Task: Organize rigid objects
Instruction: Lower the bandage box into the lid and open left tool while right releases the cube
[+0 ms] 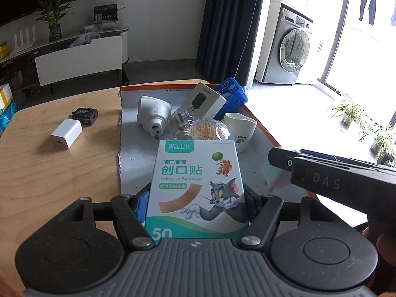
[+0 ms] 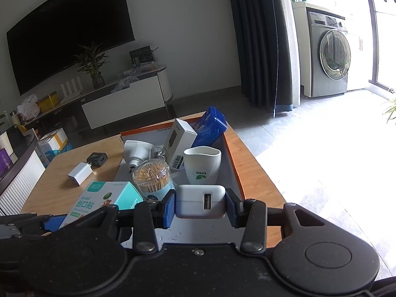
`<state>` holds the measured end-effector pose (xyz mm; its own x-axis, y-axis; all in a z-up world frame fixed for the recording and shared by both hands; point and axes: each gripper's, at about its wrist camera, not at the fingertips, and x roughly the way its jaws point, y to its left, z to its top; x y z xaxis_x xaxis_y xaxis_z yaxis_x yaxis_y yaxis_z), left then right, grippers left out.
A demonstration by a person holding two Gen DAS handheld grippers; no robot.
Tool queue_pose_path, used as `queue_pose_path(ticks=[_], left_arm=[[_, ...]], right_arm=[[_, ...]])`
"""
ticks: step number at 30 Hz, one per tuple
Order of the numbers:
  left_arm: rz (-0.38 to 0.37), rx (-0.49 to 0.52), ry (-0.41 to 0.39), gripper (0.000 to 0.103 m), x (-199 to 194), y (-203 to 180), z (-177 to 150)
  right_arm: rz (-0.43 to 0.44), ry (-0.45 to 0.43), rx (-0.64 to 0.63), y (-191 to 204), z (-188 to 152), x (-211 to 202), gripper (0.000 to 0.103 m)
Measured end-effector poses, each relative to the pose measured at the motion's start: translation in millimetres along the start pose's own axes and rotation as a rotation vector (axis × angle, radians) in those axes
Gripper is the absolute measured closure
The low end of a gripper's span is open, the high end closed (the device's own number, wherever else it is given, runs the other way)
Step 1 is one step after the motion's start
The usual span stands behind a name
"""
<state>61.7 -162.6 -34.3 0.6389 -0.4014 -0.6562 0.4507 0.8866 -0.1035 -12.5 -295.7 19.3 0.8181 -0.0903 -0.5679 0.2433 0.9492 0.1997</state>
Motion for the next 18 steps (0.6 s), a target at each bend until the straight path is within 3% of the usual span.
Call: queue_pose_path(ticks=[11, 14, 18], left_arm=[[-0.048, 0.016, 0.010, 0.031, 4.1, -3.5, 1.3], [-0.055, 0.029, -0.001, 0.022, 1.2, -5.9, 0.8], [-0.059, 0.001, -0.012, 0.021, -4.6, 0.8, 1.4]], right_arm=[[-0.013, -0.062, 0.032, -6.7, 5.9, -9.7, 0.049], [-0.013, -0.080, 0.036, -7.0, 8.1, -13.3, 0.045], [-0.010, -0.105, 0.025, -3.0, 11.5, -18.0, 0.031]])
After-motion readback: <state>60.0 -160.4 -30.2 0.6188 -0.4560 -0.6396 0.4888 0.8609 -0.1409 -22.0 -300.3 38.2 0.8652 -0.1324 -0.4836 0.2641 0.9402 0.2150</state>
